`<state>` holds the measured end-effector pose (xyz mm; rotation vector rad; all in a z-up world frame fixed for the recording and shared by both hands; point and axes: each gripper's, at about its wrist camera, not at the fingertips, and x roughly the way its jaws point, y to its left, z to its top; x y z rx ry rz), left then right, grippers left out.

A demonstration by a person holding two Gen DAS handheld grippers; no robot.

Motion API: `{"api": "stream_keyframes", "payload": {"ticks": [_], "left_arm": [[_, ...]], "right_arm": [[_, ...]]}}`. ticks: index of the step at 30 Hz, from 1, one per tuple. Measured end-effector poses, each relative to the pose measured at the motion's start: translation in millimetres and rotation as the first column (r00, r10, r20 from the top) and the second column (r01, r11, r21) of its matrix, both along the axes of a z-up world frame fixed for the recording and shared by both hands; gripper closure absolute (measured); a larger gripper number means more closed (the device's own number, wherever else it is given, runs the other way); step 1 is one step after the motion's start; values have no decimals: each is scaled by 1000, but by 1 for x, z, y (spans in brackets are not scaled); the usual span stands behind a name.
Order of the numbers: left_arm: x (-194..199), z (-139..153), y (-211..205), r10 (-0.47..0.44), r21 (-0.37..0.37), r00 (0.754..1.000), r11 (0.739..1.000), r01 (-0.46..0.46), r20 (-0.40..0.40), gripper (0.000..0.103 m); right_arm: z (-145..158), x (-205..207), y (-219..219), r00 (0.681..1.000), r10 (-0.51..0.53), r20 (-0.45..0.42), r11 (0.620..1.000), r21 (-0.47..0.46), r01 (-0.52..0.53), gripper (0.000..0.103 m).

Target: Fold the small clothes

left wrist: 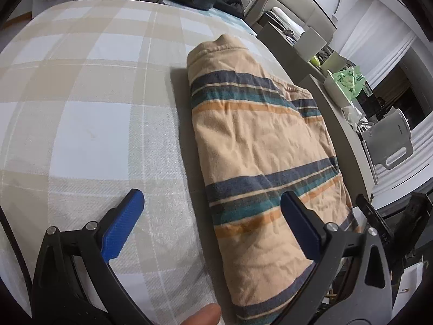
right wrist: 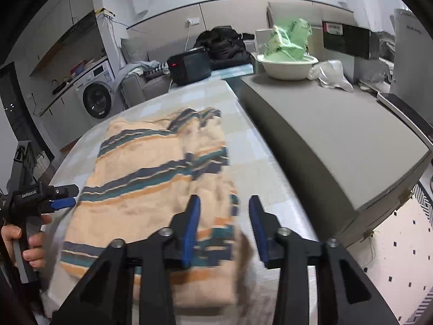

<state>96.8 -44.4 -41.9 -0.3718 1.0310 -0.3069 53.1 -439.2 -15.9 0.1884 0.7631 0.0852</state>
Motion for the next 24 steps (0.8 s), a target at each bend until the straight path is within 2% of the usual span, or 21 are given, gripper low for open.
{"api": "stream_keyframes", "payload": {"ticks": [2, 3, 7, 8, 10, 12, 15, 16, 17, 24], "left_arm": [[4, 0, -4, -5, -10, 1000, 1000, 5, -1, 8], [5, 0, -5, -13, -20, 1000, 1000, 13, -3, 16], [18, -1, -10, -17, -52, 1000, 999, 17, -12, 39], [22, -4, -10, -35, -104, 999, 994, 32, -29, 54], [29, -9, -12, -55, -158, 997, 986, 46, -52, 61], [35, -12, -15, -45, -149, 998, 988, 39, -39, 78], [38, -16, -19, -30, -147, 999, 989, 23, -43, 90], [38, -16, -20, -23, -142, 999, 990, 17, -36, 91], [37, -16, -21, -16, -133, 1000, 991, 12, -24, 92], [29, -12, -8, 17, -107, 1000, 994, -17, 4, 92]], "right_arm": [[-8, 8, -9, 999, 23, -45, 998, 55, -21, 64], [-12, 11, -11, 997, 42, -58, 996, 78, -38, 64], [-29, 21, -12, 990, 91, -105, 984, 164, -73, 65], [-30, 21, -13, 993, 85, -87, 983, 173, -69, 66], [-30, 21, -12, 992, 86, -89, 983, 168, -70, 71], [-31, 22, -15, 992, 90, -90, 981, 180, -73, 73], [-32, 24, -15, 990, 101, -95, 980, 181, -83, 83], [-33, 25, -13, 990, 109, -95, 979, 182, -90, 88], [-33, 26, -10, 989, 112, -95, 980, 177, -94, 89], [-33, 38, 23, 983, 151, -104, 978, 159, -134, 90]]}}
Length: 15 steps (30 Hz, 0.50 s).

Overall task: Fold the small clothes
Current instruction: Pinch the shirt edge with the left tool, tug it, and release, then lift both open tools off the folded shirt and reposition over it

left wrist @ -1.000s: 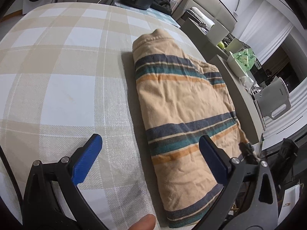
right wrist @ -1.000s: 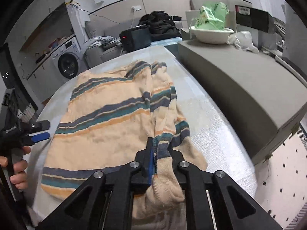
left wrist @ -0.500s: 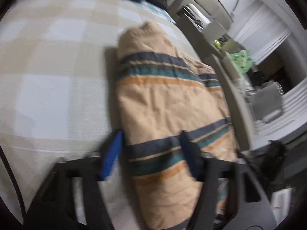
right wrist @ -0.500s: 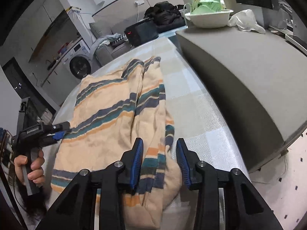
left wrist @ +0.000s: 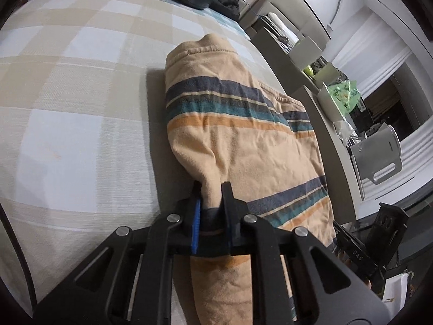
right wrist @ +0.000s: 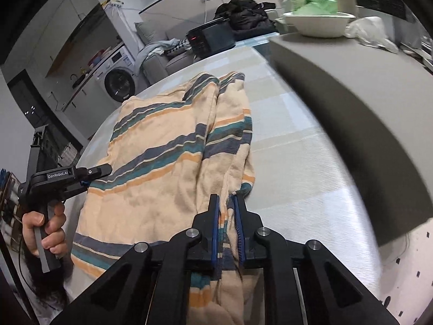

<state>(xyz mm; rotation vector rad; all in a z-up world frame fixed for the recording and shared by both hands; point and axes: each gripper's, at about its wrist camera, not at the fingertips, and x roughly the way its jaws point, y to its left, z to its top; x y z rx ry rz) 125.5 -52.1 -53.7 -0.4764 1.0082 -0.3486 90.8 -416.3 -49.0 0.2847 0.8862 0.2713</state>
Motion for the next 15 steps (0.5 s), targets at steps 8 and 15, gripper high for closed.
{"api": "stream_keyframes", "payload": {"ticks": [8, 15], "left_arm": [[-17, 4, 52, 71, 48, 997, 996, -71, -11, 90], [-8, 41, 54, 86, 199, 989, 974, -109, 120, 55]], "right_arm": [[-1, 17, 53, 996, 88, -3, 996, -28, -88, 88], [24, 29, 29, 999, 13, 41, 1000, -22, -12, 68]]}}
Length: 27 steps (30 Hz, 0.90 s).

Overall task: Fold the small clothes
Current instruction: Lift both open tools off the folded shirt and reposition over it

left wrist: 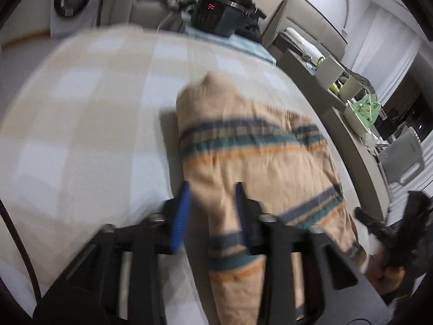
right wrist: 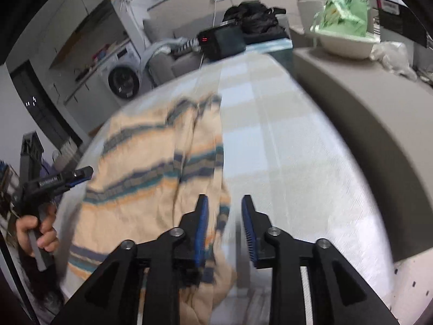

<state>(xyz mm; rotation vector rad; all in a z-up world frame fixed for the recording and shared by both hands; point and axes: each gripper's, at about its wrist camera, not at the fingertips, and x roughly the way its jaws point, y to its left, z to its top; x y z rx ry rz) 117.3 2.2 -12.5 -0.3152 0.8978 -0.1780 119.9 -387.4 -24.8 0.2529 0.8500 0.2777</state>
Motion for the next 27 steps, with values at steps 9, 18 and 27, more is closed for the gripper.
{"api": "stream_keyframes", "payload": {"ticks": [9, 18, 27], "left_arm": [[86, 19, -6, -26, 86, 998, 996, 21, 55, 37], [123, -31, 2, 0, 143, 997, 990, 11, -81, 36], [118, -25, 21, 23, 46, 999, 999, -22, -40, 34]], "right_arm": [[33, 96, 33, 995, 34, 92, 989, 143, -47, 62], [-1, 167, 77, 988, 151, -40, 988, 49, -149, 63], [16, 153, 65, 990, 114, 86, 992, 39, -118, 95]]}}
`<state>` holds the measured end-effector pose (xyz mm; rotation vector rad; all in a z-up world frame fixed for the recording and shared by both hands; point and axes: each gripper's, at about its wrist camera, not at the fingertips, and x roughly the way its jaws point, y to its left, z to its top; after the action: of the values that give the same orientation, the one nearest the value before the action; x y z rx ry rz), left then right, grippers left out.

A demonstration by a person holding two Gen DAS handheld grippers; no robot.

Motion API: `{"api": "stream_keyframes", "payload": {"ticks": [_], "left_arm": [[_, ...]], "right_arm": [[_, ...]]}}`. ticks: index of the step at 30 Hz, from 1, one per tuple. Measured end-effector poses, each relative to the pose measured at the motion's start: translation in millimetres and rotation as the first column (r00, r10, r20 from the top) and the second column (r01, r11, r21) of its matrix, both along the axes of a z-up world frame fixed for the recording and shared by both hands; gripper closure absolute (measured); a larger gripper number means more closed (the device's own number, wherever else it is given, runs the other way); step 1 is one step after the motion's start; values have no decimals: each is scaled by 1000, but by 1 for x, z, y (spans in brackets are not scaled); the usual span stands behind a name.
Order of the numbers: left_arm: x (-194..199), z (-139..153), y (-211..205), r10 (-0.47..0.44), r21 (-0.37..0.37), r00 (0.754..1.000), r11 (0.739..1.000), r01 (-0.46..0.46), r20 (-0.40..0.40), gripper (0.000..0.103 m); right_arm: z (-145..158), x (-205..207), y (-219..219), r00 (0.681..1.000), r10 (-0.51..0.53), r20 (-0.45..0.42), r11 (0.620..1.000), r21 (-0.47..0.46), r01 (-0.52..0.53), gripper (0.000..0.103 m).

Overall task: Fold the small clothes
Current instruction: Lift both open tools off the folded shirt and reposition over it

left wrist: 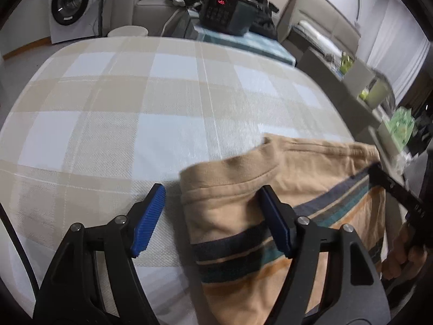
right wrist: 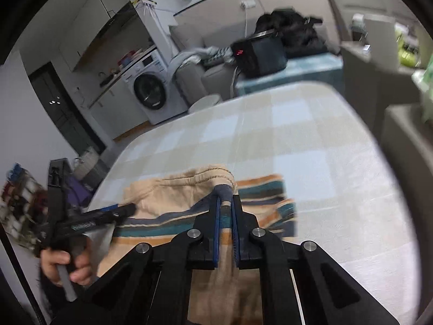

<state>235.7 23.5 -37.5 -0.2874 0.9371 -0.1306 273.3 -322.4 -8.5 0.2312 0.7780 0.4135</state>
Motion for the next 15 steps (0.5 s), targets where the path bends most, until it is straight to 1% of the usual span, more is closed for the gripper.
{"api": "stream_keyframes", "payload": {"ticks": [1, 2, 3, 5, 6, 8, 10, 12, 15], "left_arm": [[-1, 1, 1, 11, 7, 1000, 1000, -11, 6, 34], [1, 0, 2, 27, 45, 1000, 999, -27, 6, 34], [3, -3, 2, 31, 79, 999, 996, -31, -6, 34], [7, -10, 3, 31, 79, 999, 996, -28, -29, 34], [6, -9, 2, 30, 93, 999, 995, -28, -12, 34], [5, -7, 2, 29, 95, 999, 995, -27, -18, 34], [1, -2, 5, 41, 72, 999, 997, -40, -7, 34], [-10, 11, 6, 37, 48, 999, 998, -38, 24, 34], [-33, 31, 2, 19, 28, 997, 999, -22, 72, 34]], "right_arm": [[-2, 0, 0, 1000, -18, 0, 998, -53, 18, 95], [-6, 3, -1, 999, -24, -23, 997, -77, 22, 95], [-14, 8, -2, 998, -29, -63, 996, -90, 23, 95], [-29, 18, -4, 991, -39, -129, 996, -80, 29, 94], [-30, 19, -5, 990, -41, -137, 997, -77, 30, 92], [-23, 14, -10, 992, -48, -119, 997, -59, 42, 88], [-13, 7, -18, 993, -67, -100, 997, -46, 62, 83], [-2, -6, -33, 991, -99, -90, 994, -52, 95, 79], [11, -34, -55, 988, -122, -90, 992, -40, 119, 76]]}}
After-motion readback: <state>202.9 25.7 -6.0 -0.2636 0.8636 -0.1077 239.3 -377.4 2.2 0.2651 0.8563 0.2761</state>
